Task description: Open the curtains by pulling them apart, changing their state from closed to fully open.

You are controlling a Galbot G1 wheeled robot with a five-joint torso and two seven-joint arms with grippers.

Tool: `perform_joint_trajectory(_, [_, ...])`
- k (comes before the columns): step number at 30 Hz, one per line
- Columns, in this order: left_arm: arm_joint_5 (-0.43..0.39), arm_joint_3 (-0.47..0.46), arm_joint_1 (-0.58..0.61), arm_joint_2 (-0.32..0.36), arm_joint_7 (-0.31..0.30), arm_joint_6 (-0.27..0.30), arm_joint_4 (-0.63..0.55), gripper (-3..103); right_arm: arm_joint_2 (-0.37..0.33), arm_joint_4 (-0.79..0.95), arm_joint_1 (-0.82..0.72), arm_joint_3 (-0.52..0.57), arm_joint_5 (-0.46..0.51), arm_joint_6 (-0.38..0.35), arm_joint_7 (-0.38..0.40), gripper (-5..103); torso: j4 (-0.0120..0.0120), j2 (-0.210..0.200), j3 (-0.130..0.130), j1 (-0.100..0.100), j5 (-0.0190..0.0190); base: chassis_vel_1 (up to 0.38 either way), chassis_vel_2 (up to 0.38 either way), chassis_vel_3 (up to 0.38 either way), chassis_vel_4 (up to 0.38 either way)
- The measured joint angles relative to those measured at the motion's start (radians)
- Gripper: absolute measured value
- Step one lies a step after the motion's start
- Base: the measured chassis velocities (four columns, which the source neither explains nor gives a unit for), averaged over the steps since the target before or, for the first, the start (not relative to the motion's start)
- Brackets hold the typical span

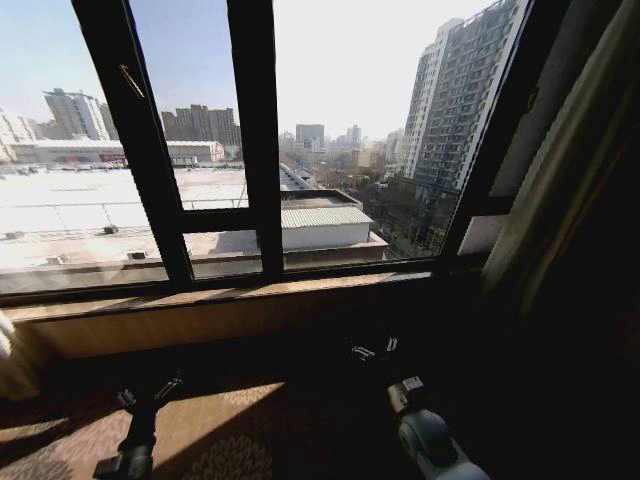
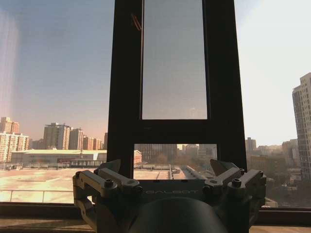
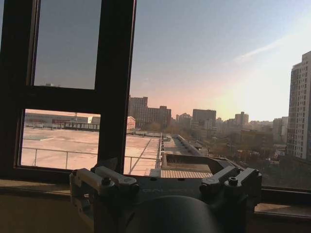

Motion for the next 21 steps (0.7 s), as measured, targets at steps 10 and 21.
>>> perform_joint_trajectory(10, [0.000,0.000,0.001,0.000,0.000,0.000,0.000,100,0.000,0.000,0.000,0.000,0.000,0.000,0.000,100,0.0002,0.001,-0.001,-0.002,-0.0001,-0.004,0.003,0.009,-0.003])
perform_joint_trajectory(21, [0.000,0.000,0.001,0.000,0.000,0.000,0.000,100,0.000,0.000,0.000,0.000,0.000,0.000,0.000,100,0.0002,0.001,-0.001,-0.001,0.0000,0.027,-0.016,-0.022,0.021])
